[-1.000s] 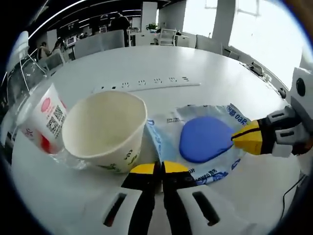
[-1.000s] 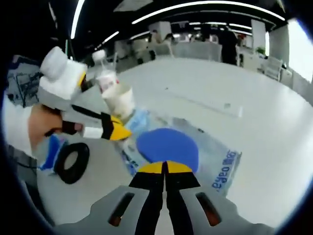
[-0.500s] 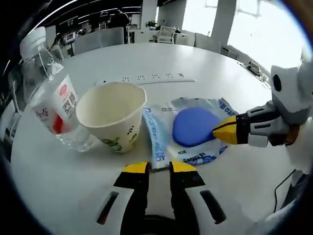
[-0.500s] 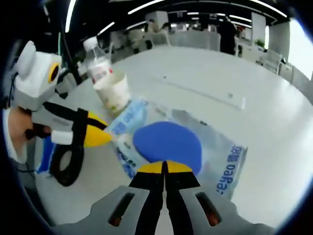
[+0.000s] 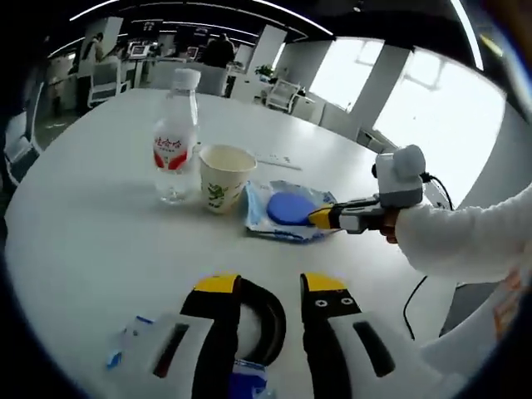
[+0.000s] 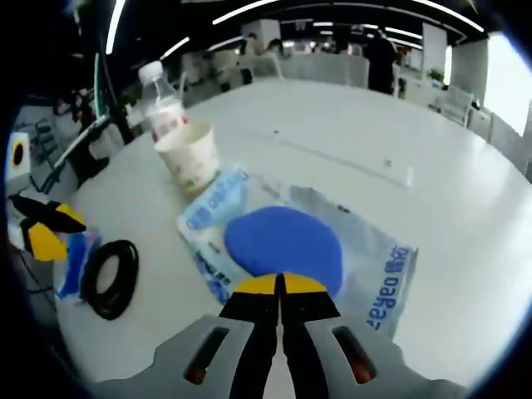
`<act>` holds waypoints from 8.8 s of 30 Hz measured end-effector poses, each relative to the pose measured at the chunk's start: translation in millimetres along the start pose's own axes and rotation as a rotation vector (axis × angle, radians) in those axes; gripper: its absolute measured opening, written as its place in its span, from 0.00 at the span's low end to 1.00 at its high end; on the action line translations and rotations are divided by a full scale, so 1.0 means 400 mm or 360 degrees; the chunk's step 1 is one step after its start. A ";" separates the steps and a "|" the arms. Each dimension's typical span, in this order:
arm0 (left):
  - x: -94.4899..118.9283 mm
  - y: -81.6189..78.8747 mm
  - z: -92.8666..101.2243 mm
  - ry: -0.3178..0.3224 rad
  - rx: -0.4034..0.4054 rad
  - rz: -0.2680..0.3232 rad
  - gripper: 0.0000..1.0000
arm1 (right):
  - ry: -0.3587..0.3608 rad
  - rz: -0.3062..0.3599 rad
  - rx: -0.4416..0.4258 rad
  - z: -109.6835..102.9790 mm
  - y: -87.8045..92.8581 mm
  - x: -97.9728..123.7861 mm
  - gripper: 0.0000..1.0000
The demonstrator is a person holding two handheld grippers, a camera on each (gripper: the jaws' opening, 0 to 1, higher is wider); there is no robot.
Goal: Arrange the tabletop items into an orderly group along one side of the table until the central work area is clear of visible clutter.
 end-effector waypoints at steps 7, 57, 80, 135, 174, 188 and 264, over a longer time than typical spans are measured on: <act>0.111 -0.088 0.024 0.0032 0.0009 0.0393 0.56 | -0.0109 0.0283 -0.0036 -0.007 -0.051 0.074 0.00; 0.162 -0.085 -0.002 0.0175 0.0135 0.0454 1.00 | -0.0107 0.0672 -0.0826 -0.054 0.245 0.617 0.47; 0.202 -0.051 -0.064 0.0021 0.0116 0.0436 0.99 | -0.0227 0.0591 -0.0841 -0.095 0.229 0.571 0.48; 0.197 0.260 -0.254 -0.0226 -0.0008 -0.0400 0.00 | -0.0332 0.0412 -0.0987 -0.139 0.269 0.515 0.44; 0.137 0.082 0.011 0.0004 0.0498 -0.0015 0.00 | -0.0924 0.0000 -0.1137 -0.346 0.251 0.402 0.50; 0.113 0.073 0.089 0.0088 0.0501 -0.0002 0.00 | -0.0831 0.0070 -0.1211 -0.292 0.252 0.417 0.03; -0.587 -0.096 0.429 0.0568 -0.0348 -0.0793 0.00 | -0.0140 0.0167 -0.1318 0.439 0.163 0.345 0.00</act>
Point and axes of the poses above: the point that each gripper's makers call its tool centre point, and the gripper's own axes: x roughly backward along the fingers, z roughly to its right, y roughly out of its underside, the point moved 5 cm from there along x, roughly backward along the fingers, and after that the axes turned 12 degrees about -x, right-handed, at the moved point
